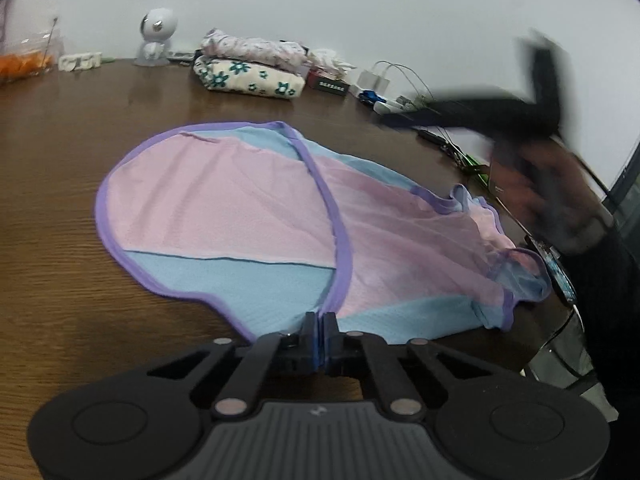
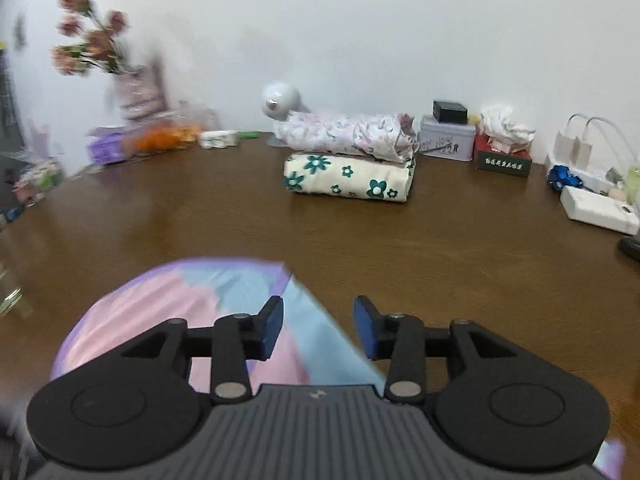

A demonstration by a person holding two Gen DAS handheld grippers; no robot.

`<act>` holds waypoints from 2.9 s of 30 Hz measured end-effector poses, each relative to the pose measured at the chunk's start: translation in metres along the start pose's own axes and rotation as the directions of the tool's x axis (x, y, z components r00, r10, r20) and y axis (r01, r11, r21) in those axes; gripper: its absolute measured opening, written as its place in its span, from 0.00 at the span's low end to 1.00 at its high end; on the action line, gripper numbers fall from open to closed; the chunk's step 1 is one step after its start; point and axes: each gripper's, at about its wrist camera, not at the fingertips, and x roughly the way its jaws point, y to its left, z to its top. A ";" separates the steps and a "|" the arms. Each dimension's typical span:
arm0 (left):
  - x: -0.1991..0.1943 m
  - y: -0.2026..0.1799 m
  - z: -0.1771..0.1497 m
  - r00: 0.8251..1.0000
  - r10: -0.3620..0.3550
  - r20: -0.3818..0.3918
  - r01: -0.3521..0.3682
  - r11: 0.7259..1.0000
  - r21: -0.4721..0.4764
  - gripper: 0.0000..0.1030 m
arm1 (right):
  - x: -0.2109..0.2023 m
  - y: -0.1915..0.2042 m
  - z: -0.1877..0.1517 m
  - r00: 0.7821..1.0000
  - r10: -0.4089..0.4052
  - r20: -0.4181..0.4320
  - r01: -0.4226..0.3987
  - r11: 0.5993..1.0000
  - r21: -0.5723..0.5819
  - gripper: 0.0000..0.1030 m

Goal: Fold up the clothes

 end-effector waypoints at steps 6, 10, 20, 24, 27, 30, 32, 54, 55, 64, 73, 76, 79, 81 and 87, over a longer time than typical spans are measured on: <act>-0.008 0.007 0.017 0.998 0.036 0.055 -0.037 0.999 0.012 0.19 | -0.081 0.016 -0.095 0.999 -0.010 -0.031 0.005 0.988 -0.156 0.38; 0.008 -0.016 0.021 1.000 -0.008 0.022 0.005 0.993 0.115 0.28 | -0.095 0.008 -0.130 0.997 -0.033 -0.067 0.028 0.996 -0.083 0.37; 0.009 -0.025 0.001 0.999 0.052 -0.009 -0.050 0.991 0.126 0.11 | -0.088 -0.008 -0.140 0.984 -0.156 -0.081 0.157 0.988 0.008 0.44; 0.004 -0.040 -0.011 0.999 0.001 -0.032 0.003 0.991 0.131 0.11 | -0.081 -0.016 -0.135 0.977 -0.197 -0.078 0.197 0.980 -0.007 0.44; 0.005 -0.052 -0.018 0.998 -0.037 -0.054 0.043 0.993 0.114 0.12 | -0.073 -0.026 -0.128 0.981 -0.179 -0.077 0.179 0.984 -0.008 0.45; 0.003 -0.054 -0.017 0.997 -0.033 -0.075 0.040 0.995 0.087 0.12 | -0.067 -0.035 -0.124 0.980 -0.184 -0.075 0.183 0.983 -0.020 0.46; 0.000 -0.049 -0.013 0.996 -0.012 -0.083 0.016 0.999 0.043 0.13 | -0.067 -0.039 -0.121 0.981 -0.176 -0.086 0.175 0.984 -0.026 0.46; 0.139 0.006 0.149 0.991 0.135 -0.003 -0.131 0.954 -0.270 0.01 | 0.007 -0.069 -0.057 0.990 0.106 -0.089 -0.078 0.959 0.272 0.06; 0.140 0.009 0.148 0.991 0.135 0.009 -0.126 0.950 -0.284 0.01 | 0.004 -0.072 -0.056 0.995 0.089 -0.045 -0.073 0.958 0.278 0.05; 0.118 0.022 0.124 0.981 0.147 0.125 -0.093 0.927 -0.363 0.00 | -0.028 -0.087 -0.078 1.000 0.018 0.025 -0.024 0.965 0.262 0.27; 0.135 0.019 0.127 0.992 0.103 0.066 -0.078 0.947 -0.310 0.09 | -0.015 -0.138 -0.075 0.996 0.054 -0.070 -0.004 0.815 0.579 0.45; 0.134 0.017 0.125 0.992 0.103 0.071 -0.078 0.953 -0.292 0.10 | 0.000 -0.141 -0.066 0.996 0.002 -0.089 0.051 0.813 0.580 0.30; 0.132 0.015 0.124 0.991 0.108 0.074 -0.084 0.960 -0.268 0.11 | 0.023 -0.145 -0.058 0.995 -0.032 -0.090 0.079 0.811 0.580 0.00; 0.132 0.014 0.123 0.991 0.110 0.075 -0.088 0.964 -0.252 0.11 | 0.030 -0.152 -0.053 0.997 -0.071 -0.023 0.070 0.789 0.610 0.00; 0.131 0.016 0.123 0.992 0.096 0.077 -0.076 0.969 -0.234 0.11 | 0.029 -0.171 -0.054 0.997 -0.075 0.016 0.043 0.722 0.691 0.37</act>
